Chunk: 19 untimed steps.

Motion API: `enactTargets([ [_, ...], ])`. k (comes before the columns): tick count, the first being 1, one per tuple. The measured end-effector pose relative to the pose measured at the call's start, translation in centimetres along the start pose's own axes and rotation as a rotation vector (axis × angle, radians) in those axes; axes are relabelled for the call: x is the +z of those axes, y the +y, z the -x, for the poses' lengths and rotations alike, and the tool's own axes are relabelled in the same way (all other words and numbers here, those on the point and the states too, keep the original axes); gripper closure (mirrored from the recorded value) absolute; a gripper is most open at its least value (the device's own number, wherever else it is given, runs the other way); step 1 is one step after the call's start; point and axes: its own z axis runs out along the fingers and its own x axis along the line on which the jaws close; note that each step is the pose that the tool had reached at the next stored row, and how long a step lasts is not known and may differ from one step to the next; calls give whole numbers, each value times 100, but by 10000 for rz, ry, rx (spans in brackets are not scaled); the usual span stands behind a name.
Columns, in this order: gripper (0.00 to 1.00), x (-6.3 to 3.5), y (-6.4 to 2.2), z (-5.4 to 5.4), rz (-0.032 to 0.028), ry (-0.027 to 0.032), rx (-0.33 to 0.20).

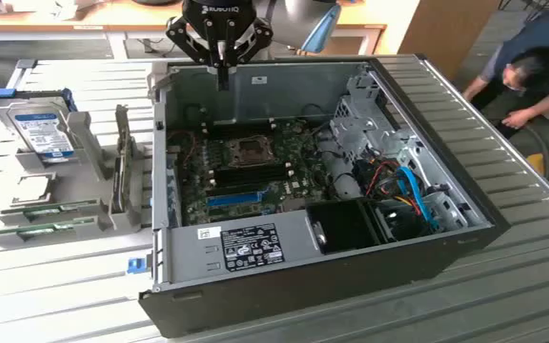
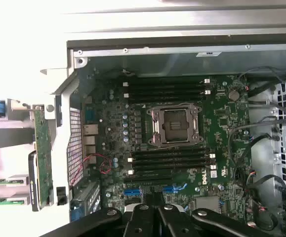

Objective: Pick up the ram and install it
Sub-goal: 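Reach for the ram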

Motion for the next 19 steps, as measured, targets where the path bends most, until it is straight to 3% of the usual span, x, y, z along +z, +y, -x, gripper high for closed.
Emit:
enactTargets([
  [19, 89, -1, -3, -37, 0, 0, 0],
])
